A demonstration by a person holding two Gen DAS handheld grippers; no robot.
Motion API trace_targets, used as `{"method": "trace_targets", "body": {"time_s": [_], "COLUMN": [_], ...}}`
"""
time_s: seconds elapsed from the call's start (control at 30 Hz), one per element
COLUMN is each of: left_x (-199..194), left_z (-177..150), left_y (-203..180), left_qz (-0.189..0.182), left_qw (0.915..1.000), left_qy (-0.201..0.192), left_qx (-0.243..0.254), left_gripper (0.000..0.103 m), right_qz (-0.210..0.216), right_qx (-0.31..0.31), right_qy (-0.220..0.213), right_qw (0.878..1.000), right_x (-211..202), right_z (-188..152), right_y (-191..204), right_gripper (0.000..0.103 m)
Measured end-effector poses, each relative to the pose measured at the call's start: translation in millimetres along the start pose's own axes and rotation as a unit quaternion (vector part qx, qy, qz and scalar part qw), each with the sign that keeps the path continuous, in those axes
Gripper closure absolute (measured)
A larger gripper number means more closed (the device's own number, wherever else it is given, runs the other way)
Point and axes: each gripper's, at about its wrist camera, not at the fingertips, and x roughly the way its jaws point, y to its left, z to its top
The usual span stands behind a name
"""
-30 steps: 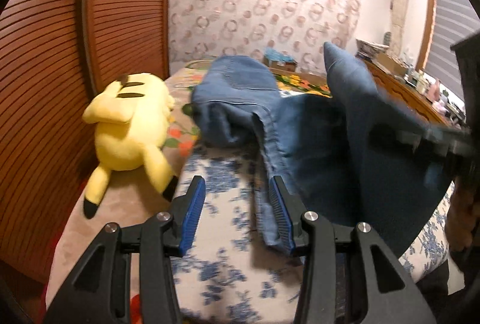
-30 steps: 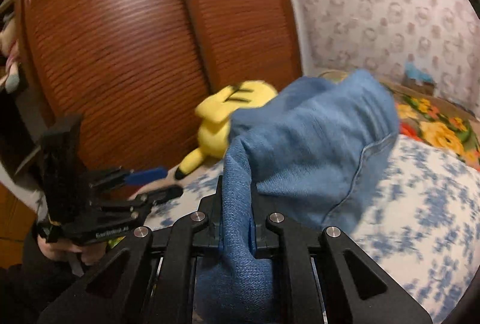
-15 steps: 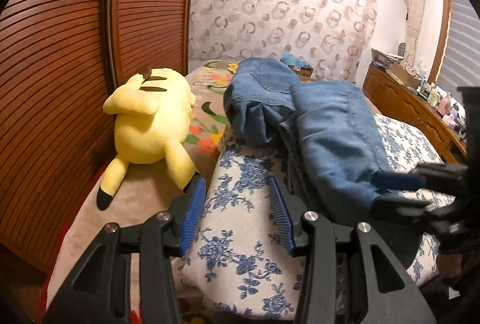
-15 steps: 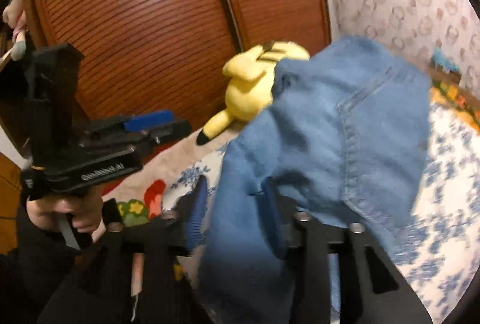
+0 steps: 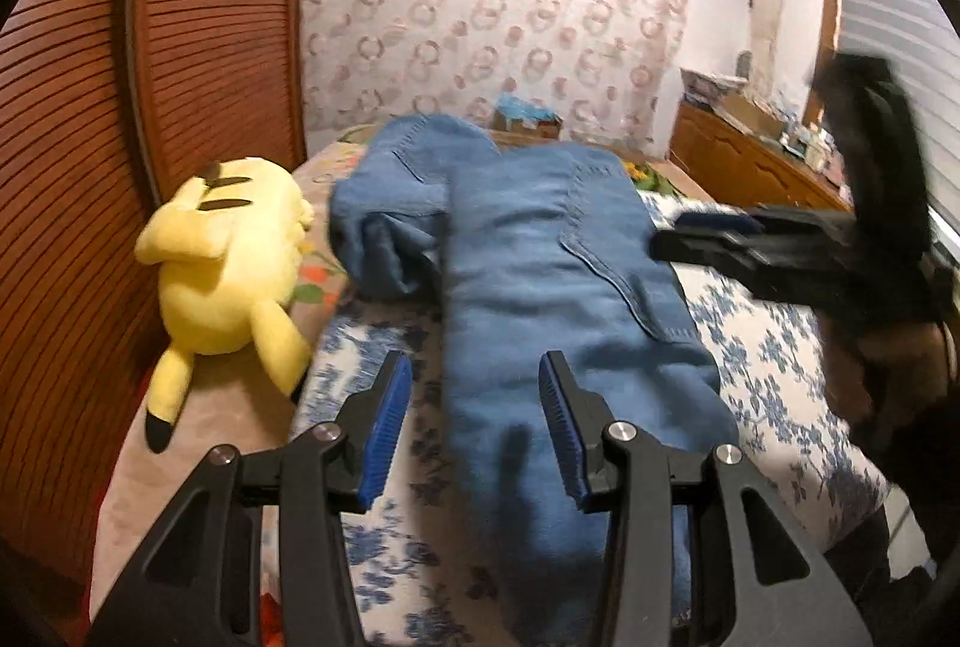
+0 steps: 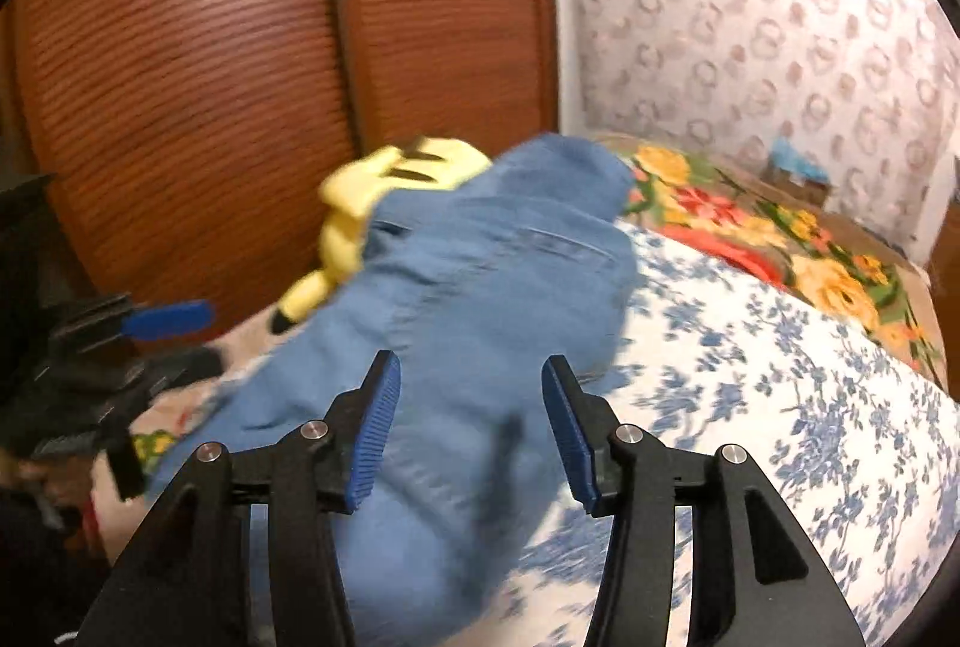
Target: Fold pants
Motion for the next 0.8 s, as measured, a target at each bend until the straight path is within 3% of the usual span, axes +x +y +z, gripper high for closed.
{"method": "trace_targets", "body": {"time_s": [0.37, 0.5, 0.8], "left_x": [24, 29, 25], "left_z": [-29, -34, -20], "left_y": [-8, -5, -6], "left_qz": [-0.006, -0.015, -0.009], "left_qw": [0.999, 0.9987, 0.9987], "left_qy": [0.043, 0.049, 0.05], "left_qx": [0.004, -0.006, -0.001], "left_gripper": [0.06, 0.06, 0.059], "right_qz": [-0.01, -0.009, 0.013], "right_qx": [0.031, 0.032, 0.05], "right_qy": [0.02, 0.024, 0.031], "right_qw": [0.999, 0.999, 0.998], "right_x": [50, 63, 62], "right_z": [16, 14, 10], "right_y": [-37, -40, -50], "right_gripper": [0.049, 0.042, 0.035]}}
